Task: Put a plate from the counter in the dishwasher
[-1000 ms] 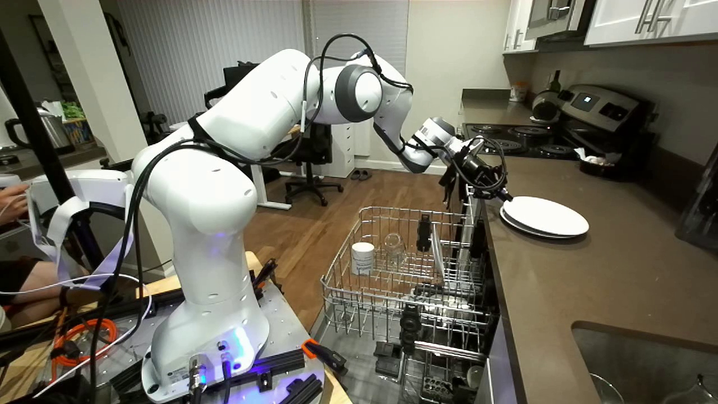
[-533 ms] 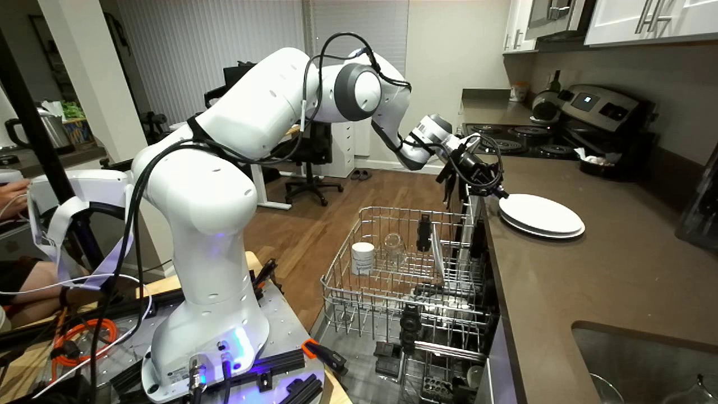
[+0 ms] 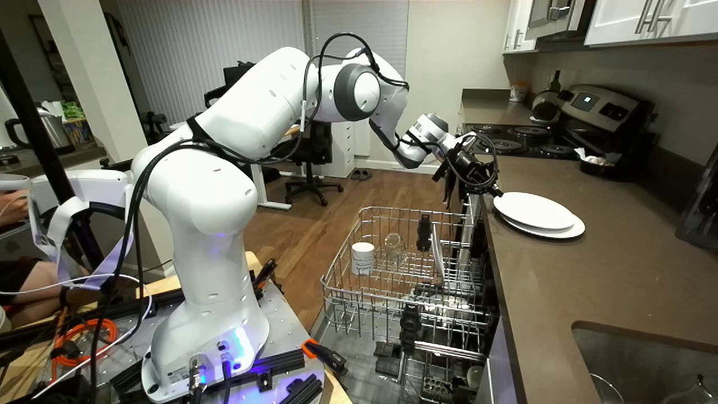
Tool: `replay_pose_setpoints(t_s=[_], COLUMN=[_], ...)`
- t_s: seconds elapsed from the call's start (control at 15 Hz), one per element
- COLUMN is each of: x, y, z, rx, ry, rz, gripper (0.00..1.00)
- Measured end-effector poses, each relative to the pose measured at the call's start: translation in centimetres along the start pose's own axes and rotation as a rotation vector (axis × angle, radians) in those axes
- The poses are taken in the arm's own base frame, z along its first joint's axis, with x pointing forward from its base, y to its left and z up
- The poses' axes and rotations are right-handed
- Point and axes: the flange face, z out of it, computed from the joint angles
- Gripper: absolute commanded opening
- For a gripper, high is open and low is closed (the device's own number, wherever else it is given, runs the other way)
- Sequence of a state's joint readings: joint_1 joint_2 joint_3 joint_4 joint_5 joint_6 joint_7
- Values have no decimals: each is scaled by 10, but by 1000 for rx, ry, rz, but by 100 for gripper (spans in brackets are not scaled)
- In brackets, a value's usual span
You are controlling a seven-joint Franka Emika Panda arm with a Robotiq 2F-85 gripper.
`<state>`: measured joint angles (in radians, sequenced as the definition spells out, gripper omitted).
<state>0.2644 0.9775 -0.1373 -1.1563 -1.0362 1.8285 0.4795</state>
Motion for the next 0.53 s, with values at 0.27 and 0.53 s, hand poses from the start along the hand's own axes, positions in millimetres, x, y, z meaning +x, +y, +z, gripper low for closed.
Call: replay_pose_setpoints(t_s=[0.27, 0.53], x=[1, 2], y=[0, 1], z=[1, 3], rx=[9, 14], ry=[11, 17], rz=[1, 4], gripper=[10, 26])
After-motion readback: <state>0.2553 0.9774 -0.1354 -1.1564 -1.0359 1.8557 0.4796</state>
